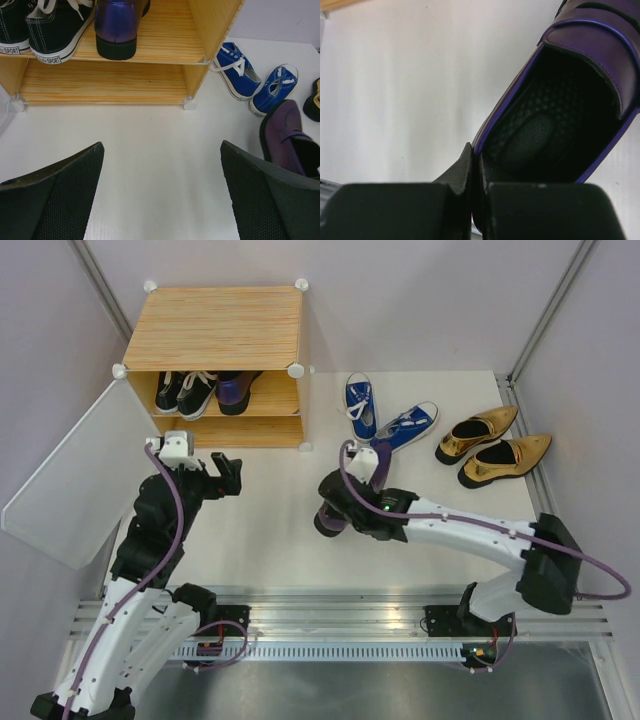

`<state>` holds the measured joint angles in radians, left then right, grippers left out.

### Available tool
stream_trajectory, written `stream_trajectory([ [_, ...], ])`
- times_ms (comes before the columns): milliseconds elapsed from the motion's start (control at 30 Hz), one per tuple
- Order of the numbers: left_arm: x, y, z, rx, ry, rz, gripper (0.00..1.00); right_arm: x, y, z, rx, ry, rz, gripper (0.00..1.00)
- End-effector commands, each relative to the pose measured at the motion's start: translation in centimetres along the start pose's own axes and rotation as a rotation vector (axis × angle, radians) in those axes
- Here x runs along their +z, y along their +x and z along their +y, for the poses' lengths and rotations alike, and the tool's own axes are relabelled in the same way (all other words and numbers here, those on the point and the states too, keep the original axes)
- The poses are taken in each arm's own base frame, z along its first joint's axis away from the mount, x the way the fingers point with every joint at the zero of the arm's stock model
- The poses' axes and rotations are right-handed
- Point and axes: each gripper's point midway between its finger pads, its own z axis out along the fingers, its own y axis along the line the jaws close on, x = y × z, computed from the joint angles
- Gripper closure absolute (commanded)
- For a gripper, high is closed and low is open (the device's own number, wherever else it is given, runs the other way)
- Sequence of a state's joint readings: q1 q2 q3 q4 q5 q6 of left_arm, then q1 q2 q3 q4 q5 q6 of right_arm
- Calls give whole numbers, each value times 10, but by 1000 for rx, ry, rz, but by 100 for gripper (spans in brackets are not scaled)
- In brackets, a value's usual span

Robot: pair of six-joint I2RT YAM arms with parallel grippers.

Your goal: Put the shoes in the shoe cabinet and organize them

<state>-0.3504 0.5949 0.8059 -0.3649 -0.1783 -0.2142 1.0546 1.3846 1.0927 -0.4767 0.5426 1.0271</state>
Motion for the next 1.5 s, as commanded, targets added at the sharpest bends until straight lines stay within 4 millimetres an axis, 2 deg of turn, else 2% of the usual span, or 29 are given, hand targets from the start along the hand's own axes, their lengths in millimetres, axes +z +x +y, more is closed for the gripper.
stream_trajectory([
  [0,2,-5,7,36,-35,-32,1,31,-8,43,39,-78,-66,99],
  [33,2,-5,7,40,-35,-32,1,47,5,45,13,-58,-42,99],
  [133,3,-4,9,42,-45,-29,1,71,28,56,-28,-60,29,99],
  [233,4,-4,8,46,-41,-25,0,78,41,60,-48,-69,74,97],
  [267,4,-3,8,46,-38,-23,1,78,42,60,-53,-73,79,90],
  [300,5,-2,7,47,-33,-18,0,77,43,60,-63,-76,82,68],
  [367,6,-3,6,38,-33,-16,0,71,37,61,-62,-83,76,52],
  [400,6,-3,4,38,-24,-16,0,68,35,58,-57,-73,71,31],
  [467,6,-3,4,33,-23,-19,0,58,22,53,-36,-68,38,12],
  [500,6,-2,4,33,-22,-14,0,55,19,50,-33,-65,38,6],
  [600,8,2,-1,40,9,0,0,40,0,39,-4,-66,27,4],
  [633,9,2,-5,47,32,1,1,32,-12,31,17,-67,8,4],
  [700,10,7,-23,53,132,21,0,21,-23,20,31,-67,-11,3],
  [733,11,7,-31,59,176,22,1,9,-35,6,55,-68,-35,4],
  [800,12,19,-54,62,310,71,1,-4,-45,-12,73,-63,-62,4],
  [833,13,24,-62,71,351,96,0,-18,-56,-30,102,-61,-102,4],
  [900,17,39,-76,79,419,165,0,-32,-65,-58,123,-25,-157,4],
  [933,18,45,-81,84,440,189,0,-46,-73,-77,158,-23,-202,4],
  [967,22,60,-83,90,443,254,0,-54,-76,-89,168,-12,-227,2],
  [1000,24,62,-86,100,446,273,0,-60,-76,-103,170,7,-243,2],
  [1033,23,70,-93,121,471,299,0,-74,-83,-116,193,-3,-295,2],
  [1100,27,88,-99,151,474,371,0,-88,-86,-131,196,-1,-342,2],
  [1133,23,96,-111,185,515,390,0,-99,-89,-140,215,-19,-383,2],
  [1233,19,117,-128,266,561,429,0,-112,-89,-153,198,-34,-429,2],
  [1400,11,160,-149,387,620,511,0,-110,-86,-165,144,4,-440,2],
  [1467,13,180,-156,404,622,562,0,-107,-83,-166,122,19,-431,2],
])
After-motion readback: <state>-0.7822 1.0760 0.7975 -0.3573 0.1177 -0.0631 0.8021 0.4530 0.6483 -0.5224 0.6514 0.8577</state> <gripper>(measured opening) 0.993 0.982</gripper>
